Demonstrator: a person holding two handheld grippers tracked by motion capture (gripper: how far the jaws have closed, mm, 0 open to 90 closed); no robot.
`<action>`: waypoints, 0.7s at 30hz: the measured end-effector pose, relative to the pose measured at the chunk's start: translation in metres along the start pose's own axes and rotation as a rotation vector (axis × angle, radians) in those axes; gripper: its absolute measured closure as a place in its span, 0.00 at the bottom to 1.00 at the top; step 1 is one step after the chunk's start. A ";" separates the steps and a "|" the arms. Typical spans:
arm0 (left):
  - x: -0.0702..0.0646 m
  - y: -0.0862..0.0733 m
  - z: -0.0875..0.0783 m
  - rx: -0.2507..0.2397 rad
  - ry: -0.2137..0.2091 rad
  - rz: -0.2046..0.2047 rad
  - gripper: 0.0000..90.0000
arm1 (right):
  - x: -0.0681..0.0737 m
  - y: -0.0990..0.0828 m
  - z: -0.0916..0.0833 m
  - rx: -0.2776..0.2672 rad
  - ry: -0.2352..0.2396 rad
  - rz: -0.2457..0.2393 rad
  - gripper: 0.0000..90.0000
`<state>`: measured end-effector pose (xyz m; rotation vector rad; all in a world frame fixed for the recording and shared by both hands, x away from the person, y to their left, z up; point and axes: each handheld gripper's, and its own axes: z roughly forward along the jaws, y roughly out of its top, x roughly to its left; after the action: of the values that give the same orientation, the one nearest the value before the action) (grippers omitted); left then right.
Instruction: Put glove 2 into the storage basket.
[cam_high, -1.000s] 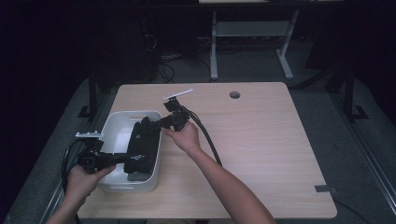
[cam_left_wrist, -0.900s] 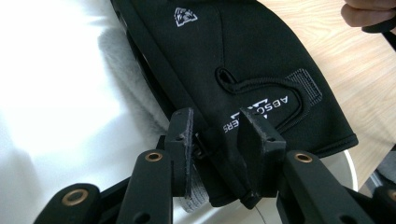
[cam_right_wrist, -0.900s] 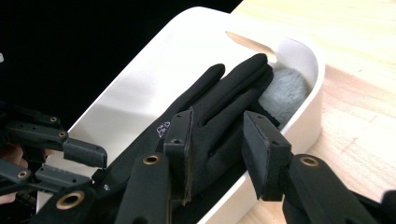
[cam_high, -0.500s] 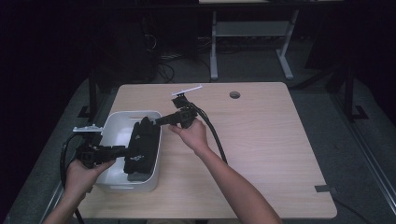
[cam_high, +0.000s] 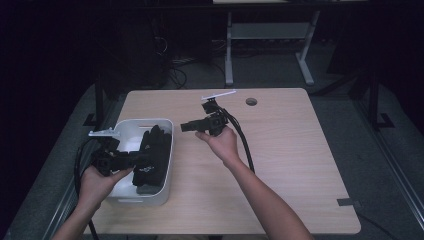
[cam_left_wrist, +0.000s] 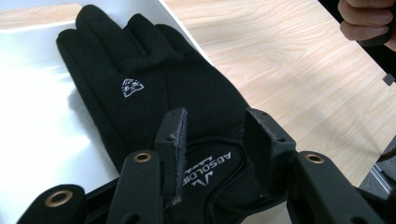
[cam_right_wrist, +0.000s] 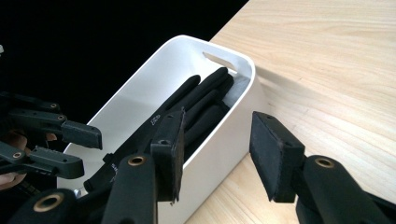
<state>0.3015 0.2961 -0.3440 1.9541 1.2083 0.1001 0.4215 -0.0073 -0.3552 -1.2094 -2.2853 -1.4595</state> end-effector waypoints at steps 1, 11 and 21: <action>-0.001 0.001 0.000 -0.003 0.000 0.004 0.66 | -0.001 0.000 -0.003 0.000 -0.003 -0.002 0.61; -0.011 0.008 0.006 -0.016 -0.032 0.017 0.65 | -0.008 -0.005 -0.022 -0.024 -0.008 0.009 0.59; -0.028 0.017 0.019 -0.014 -0.063 0.057 0.64 | -0.017 -0.012 -0.041 -0.040 -0.026 0.020 0.58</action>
<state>0.3075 0.2592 -0.3360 1.9655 1.1085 0.0750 0.4137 -0.0526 -0.3516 -1.2653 -2.2642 -1.4985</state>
